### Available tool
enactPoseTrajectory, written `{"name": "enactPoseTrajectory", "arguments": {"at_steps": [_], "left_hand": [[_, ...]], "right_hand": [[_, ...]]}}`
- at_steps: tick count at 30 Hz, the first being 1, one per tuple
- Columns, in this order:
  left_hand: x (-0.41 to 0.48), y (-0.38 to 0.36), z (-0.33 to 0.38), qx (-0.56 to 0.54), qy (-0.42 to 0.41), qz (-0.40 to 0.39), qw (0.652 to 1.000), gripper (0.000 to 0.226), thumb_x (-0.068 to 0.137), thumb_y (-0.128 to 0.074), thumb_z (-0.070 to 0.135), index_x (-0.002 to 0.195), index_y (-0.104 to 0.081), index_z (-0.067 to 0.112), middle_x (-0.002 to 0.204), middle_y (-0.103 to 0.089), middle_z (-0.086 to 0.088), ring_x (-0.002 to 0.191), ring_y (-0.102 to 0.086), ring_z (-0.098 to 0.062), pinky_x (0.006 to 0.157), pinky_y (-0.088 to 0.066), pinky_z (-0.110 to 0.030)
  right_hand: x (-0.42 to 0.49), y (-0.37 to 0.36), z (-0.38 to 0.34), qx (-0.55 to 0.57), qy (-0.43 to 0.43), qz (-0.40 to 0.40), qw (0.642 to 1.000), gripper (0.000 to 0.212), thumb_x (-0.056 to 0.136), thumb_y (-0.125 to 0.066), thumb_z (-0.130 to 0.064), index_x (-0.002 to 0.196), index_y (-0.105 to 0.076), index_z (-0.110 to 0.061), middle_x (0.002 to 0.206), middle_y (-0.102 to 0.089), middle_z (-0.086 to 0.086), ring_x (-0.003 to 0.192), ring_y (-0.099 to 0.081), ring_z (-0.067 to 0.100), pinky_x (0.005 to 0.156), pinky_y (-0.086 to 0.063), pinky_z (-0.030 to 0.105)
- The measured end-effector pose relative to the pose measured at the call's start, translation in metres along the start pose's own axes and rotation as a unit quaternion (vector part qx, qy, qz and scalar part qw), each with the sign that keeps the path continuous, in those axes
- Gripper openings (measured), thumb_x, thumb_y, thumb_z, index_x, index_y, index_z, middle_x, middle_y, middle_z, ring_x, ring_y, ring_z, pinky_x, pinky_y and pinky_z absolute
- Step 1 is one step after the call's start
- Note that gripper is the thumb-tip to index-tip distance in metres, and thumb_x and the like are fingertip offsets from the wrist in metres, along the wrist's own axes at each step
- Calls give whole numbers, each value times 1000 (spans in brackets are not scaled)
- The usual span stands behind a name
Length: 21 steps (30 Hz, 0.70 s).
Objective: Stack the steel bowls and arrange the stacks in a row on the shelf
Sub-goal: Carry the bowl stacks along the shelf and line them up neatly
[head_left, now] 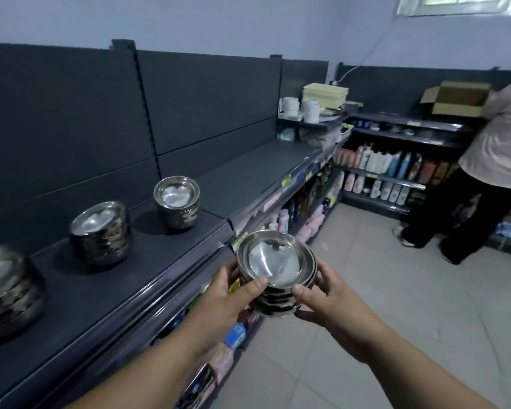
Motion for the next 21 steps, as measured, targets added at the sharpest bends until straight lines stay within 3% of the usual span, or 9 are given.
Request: {"name": "enactPoseTrajectory", "arguments": {"at_steps": [3, 6, 9, 14, 17, 21], "left_hand": [[7, 3, -5, 19, 15, 1, 1000, 87, 60, -82, 50, 136, -45, 31, 132, -60, 10, 122, -57, -11, 108, -43, -45], [66, 11, 1, 9, 19, -15, 1000, 75, 68, -77, 39, 135, -45, 28, 128, -62, 9, 112, -63, -8, 99, -51, -34], [131, 20, 17, 2, 27, -37, 999, 70, 73, -80, 37, 133, -46, 29, 123, -65, 10, 106, -66, -5, 100, -50, -38], [224, 35, 28, 25, 35, -40, 998, 103, 49, -87, 59, 137, -42, 33, 134, -57, 8, 118, -60, -13, 105, -46, -45], [276, 36, 26, 20, 37, -33, 999, 97, 50, -86, 59, 135, -45, 35, 132, -60, 8, 118, -61, -15, 104, -46, -47], [349, 27, 24, 25, 23, -3, 999, 82, 56, -82, 57, 128, -48, 39, 129, -61, 14, 116, -61, -9, 96, -50, -39]], "right_hand": [[6, 2, 2, -20, -3, -2, 1000, 84, 65, -88, -37, 137, -45, -38, 134, -58, -6, 108, -69, 16, 91, -58, 41], [60, 20, -3, -22, -1, 32, 999, 81, 67, -88, -37, 137, -46, -37, 134, -58, -4, 110, -68, 18, 94, -56, 44], [119, 34, -16, -22, -7, 39, 999, 89, 57, -89, -46, 135, -48, -38, 133, -59, -4, 111, -67, 19, 92, -57, 43], [206, 59, -27, -18, -10, 43, 999, 98, 47, -91, -53, 134, -49, -38, 133, -59, -8, 114, -65, 17, 88, -58, 40], [255, 80, -31, -16, -7, 34, 999, 88, 52, -87, -48, 131, -50, -39, 129, -61, -8, 109, -67, 12, 82, -59, 35], [325, 121, -34, -19, -11, 20, 1000, 96, 48, -91, -54, 133, -49, -38, 133, -58, -5, 116, -64, 17, 93, -56, 45]]}}
Point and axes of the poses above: each hand's wrist, its own x-axis towards the middle knuckle, its own y-axis out of the back of the hand, z = x × y, the point moved 5 cm from there along x, towards the middle knuckle
